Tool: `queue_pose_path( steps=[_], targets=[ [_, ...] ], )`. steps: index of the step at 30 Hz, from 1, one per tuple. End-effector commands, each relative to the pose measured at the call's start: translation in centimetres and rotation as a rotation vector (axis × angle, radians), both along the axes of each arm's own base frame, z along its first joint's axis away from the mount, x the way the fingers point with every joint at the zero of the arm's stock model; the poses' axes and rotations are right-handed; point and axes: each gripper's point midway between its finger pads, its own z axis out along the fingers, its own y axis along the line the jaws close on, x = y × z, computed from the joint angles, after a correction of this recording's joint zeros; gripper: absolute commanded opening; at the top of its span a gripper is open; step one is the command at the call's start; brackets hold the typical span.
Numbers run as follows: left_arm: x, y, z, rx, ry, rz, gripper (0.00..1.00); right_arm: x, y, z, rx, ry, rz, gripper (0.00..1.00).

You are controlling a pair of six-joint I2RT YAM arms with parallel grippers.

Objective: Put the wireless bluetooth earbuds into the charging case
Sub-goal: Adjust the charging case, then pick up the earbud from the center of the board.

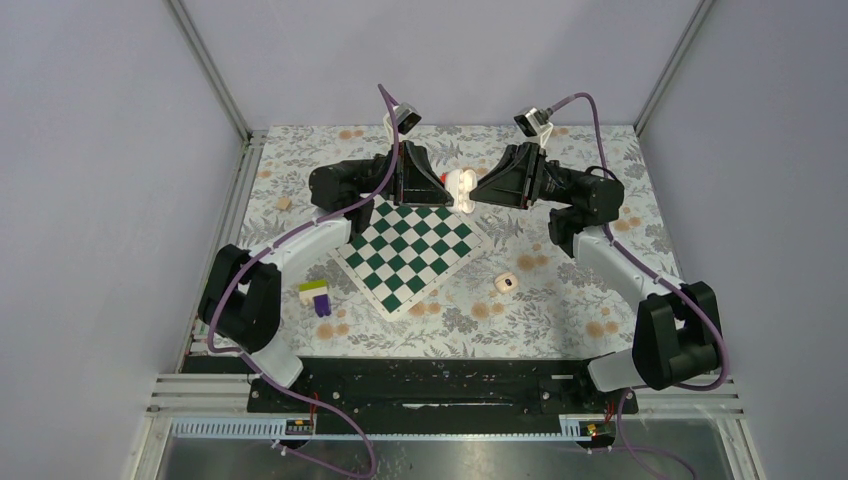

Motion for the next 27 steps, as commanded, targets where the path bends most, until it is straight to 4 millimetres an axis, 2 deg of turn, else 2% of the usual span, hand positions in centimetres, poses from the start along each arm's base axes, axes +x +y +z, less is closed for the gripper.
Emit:
queue_pose_path(
  steps=[1,5,12,14,17,19,22,25,27],
  targets=[
    [-1.0,0.8,2.4,-0.080,-0.115,0.016,0.00,-1.4,-0.1,1.7,0.025,-0.135,0.016,0.37],
    [-1.0,0.8,2.4,-0.079,-0.118,0.014,0.00,-1.3,-0.1,1.6,0.023,-0.113,0.021,0.21],
    [-1.3,0.9,2.4,-0.079,-0.131,0.012,0.01,-1.0,0.0,1.4,0.019,-0.079,0.027,0.16],
    [-1.2,0.8,2.5,-0.078,-0.132,0.010,0.21,-0.8,0.1,1.3,0.015,-0.059,0.031,0.12],
    [-1.0,0.8,2.3,-0.073,-0.125,0.009,0.55,-0.5,0.2,0.9,0.013,-0.030,0.030,0.00],
    [-0.7,0.8,2.2,-0.074,-0.118,0.016,0.76,-0.2,0.3,0.5,0.006,-0.005,0.032,0.00],
    [0.3,1.3,1.7,-0.072,-0.087,0.053,0.87,0.3,0.4,-0.1,-0.007,0.036,0.037,0.00],
    [2.1,2.9,1.0,-0.068,-0.052,0.131,0.98,0.7,0.3,-0.9,-0.016,0.074,0.021,0.00],
    [3.1,3.9,0.3,-0.067,-0.027,0.184,0.99,1.3,0.1,-1.9,-0.029,0.110,-0.011,0.00]
  ],
)
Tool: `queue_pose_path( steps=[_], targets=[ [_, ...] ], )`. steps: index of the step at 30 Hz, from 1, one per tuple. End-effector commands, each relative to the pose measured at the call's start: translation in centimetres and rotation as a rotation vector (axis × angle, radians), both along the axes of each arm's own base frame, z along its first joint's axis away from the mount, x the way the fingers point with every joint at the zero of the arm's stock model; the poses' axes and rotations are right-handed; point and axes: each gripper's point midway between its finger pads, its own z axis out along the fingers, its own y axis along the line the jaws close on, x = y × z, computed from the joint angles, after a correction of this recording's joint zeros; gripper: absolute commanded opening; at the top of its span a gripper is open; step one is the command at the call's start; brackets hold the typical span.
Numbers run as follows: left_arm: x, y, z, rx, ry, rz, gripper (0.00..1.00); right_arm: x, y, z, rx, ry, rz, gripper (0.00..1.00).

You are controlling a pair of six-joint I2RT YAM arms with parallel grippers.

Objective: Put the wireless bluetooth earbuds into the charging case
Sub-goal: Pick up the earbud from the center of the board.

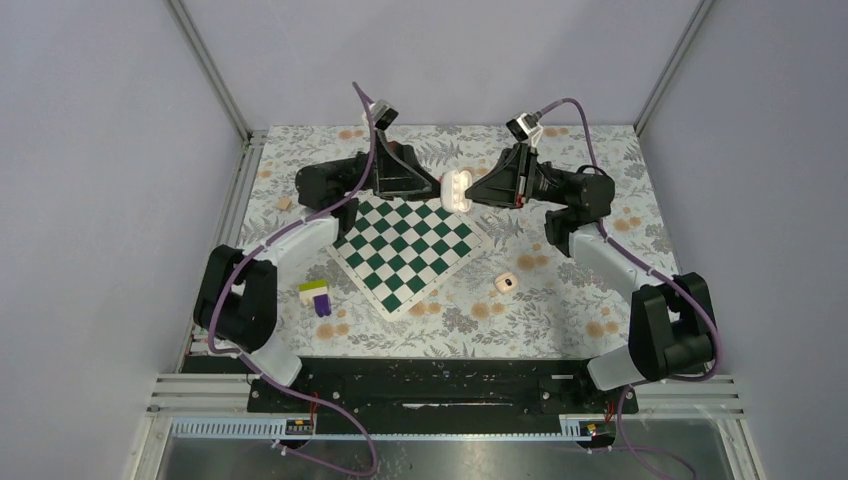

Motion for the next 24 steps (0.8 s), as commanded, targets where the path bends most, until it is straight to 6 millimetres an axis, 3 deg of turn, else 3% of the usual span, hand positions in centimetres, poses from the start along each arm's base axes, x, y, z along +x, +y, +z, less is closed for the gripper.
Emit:
queue_pose_path(
  steps=[1,5,7,10,11,13,18,24],
  targets=[
    [1.5,2.9,0.3,-0.061,-0.038,0.138,0.99,0.5,-0.4,-1.2,-0.026,0.029,-0.046,0.00],
    [3.5,3.3,-1.9,-0.037,0.036,0.224,0.99,1.8,-0.5,-4.6,-0.155,0.103,-0.163,0.00],
    [5.1,2.8,-3.7,0.034,0.096,0.274,0.99,2.6,-0.9,-7.7,-0.312,0.162,-0.267,0.00],
    [7.9,2.0,-7.8,0.233,0.146,0.414,0.99,3.0,-3.1,-12.1,-0.568,0.206,-0.416,0.00],
    [8.3,1.9,-10.1,0.353,0.185,0.462,0.99,2.9,-3.7,-13.0,-0.616,0.225,-0.442,0.00],
    [9.2,2.0,-12.0,0.526,0.107,0.577,0.99,2.7,-4.6,-14.6,-0.674,0.265,-0.470,0.00],
    [11.1,1.7,-14.3,0.742,-0.035,0.702,0.99,1.6,-6.8,-19.2,-0.805,0.372,-0.545,0.00],
    [13.4,1.2,-16.8,0.845,0.060,0.742,0.99,-0.3,-9.2,-22.0,-0.856,0.452,-0.599,0.00]
  ],
)
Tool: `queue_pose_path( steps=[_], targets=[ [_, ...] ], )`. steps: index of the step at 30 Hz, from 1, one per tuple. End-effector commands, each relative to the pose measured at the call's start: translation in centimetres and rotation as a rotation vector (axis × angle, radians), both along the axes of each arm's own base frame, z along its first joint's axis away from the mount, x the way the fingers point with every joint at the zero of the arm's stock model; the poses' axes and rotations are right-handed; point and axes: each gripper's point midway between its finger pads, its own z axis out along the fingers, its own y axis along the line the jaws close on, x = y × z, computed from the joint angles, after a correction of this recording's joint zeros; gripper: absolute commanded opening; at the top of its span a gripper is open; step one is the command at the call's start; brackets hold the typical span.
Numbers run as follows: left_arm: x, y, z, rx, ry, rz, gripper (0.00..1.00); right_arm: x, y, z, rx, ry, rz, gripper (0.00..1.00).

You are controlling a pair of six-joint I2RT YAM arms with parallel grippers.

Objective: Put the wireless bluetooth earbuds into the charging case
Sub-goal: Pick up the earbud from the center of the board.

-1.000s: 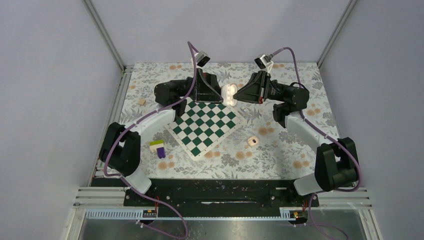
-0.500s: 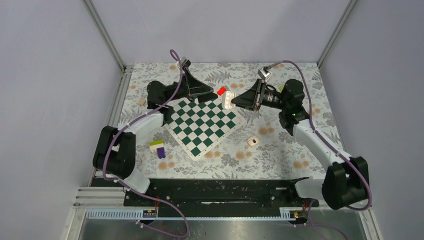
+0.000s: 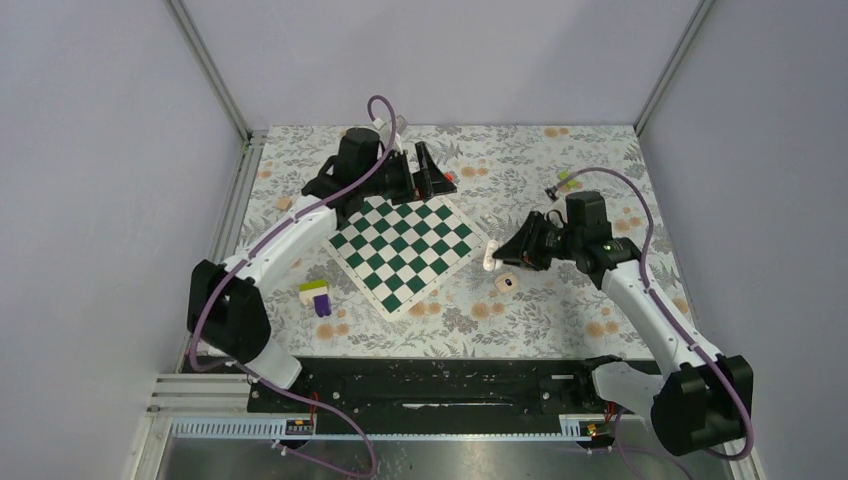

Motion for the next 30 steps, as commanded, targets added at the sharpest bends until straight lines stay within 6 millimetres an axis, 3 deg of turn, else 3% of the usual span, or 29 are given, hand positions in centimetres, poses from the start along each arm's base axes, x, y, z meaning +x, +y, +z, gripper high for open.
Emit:
queue_pose_path(
  steps=[1,8,12,17,23,30],
  targets=[
    [2.5,1.0,-3.4,0.175,0.044,0.070,0.99,-1.5,-2.6,-1.3,-0.086,0.007,-0.060,0.00],
    [3.2,-0.8,-6.0,0.396,-0.009,0.025,0.99,-2.4,-5.8,-1.5,-0.220,-0.008,-0.151,0.00],
    [5.1,-1.6,-7.9,0.474,0.008,0.081,0.99,-2.4,-7.0,-1.2,-0.277,-0.015,-0.188,0.00],
    [8.1,-2.9,-9.9,0.489,0.070,0.185,0.98,-2.2,-7.2,-0.6,-0.280,-0.030,-0.193,0.00],
    [10.6,-6.2,-12.9,0.419,0.180,0.237,0.76,-2.3,-7.1,-0.2,-0.272,-0.045,-0.187,0.00],
    [10.0,-11.1,-15.5,0.351,0.255,0.154,0.63,-2.5,-7.3,0.0,-0.280,-0.065,-0.188,0.00]
  ],
)
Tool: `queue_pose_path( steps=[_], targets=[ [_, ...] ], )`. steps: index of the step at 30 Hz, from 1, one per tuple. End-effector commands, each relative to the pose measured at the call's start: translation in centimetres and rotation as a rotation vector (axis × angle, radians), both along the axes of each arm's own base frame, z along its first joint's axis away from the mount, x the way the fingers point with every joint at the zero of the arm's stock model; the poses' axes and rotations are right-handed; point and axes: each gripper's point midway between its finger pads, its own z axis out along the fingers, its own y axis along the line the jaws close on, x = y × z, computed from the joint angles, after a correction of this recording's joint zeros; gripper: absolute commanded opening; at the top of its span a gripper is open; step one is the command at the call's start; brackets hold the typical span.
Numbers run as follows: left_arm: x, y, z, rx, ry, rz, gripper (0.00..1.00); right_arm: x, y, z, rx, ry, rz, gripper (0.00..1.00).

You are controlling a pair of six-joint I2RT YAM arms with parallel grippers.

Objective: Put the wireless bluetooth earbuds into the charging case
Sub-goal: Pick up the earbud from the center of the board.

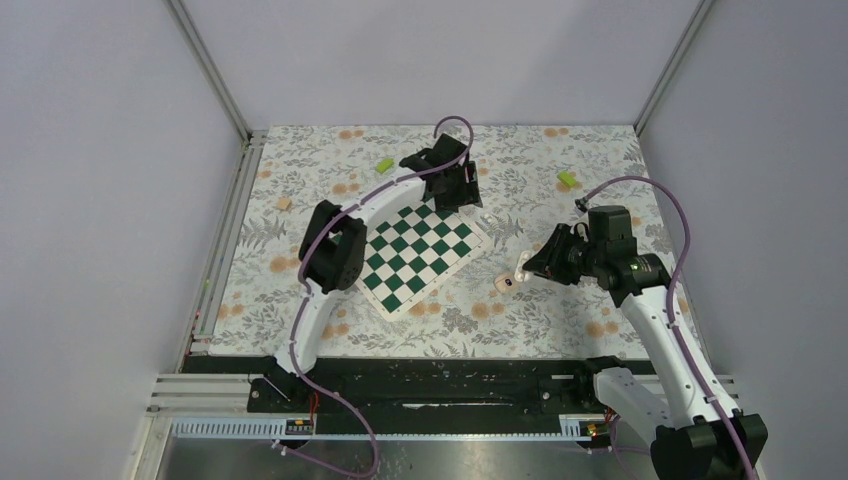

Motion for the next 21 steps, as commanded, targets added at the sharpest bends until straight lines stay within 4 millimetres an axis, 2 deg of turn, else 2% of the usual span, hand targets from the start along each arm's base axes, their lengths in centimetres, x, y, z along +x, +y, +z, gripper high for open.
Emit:
queue_pose_path(
  steps=[1,4,11,18,21],
  targets=[
    [-0.1,-4.4,2.2,-0.119,0.005,-0.027,0.63,0.5,-0.4,1.6,-0.017,-0.062,0.001,0.00],
    [0.3,-5.0,1.0,-0.096,0.012,-0.010,0.62,0.5,-0.3,1.7,-0.013,-0.064,0.007,0.00],
    [2.4,-5.7,-0.5,-0.093,-0.018,0.065,0.55,0.3,-0.1,1.5,-0.006,-0.065,0.016,0.00],
    [2.5,-5.8,-2.3,-0.086,0.017,0.088,0.48,0.2,-0.1,1.6,-0.005,-0.070,0.020,0.00],
    [2.1,-5.7,-3.0,-0.073,0.037,0.087,0.47,0.4,-0.3,1.7,-0.012,-0.076,0.013,0.00]
  ],
)
